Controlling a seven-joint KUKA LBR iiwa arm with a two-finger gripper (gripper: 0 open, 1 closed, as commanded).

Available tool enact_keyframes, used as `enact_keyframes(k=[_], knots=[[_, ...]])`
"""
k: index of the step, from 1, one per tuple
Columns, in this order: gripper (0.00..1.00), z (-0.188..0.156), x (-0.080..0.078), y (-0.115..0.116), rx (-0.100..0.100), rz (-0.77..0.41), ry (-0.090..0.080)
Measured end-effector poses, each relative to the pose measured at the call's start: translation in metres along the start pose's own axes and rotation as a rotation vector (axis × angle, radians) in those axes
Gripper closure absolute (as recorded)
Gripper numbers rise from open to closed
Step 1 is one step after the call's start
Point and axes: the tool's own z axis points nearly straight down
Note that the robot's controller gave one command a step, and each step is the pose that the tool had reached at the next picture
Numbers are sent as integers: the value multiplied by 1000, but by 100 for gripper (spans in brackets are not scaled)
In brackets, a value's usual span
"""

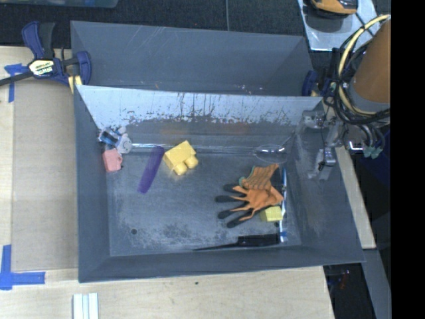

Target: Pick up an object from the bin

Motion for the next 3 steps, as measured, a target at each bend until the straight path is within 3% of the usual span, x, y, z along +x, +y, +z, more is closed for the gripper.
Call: enact_keyframes(k=[1,2,3], knots=[[0,-3,-2,1,1,-3,-7],[0,75,-8,21,3,-111,-10],[0,81,-6,49,6,-281,-17]])
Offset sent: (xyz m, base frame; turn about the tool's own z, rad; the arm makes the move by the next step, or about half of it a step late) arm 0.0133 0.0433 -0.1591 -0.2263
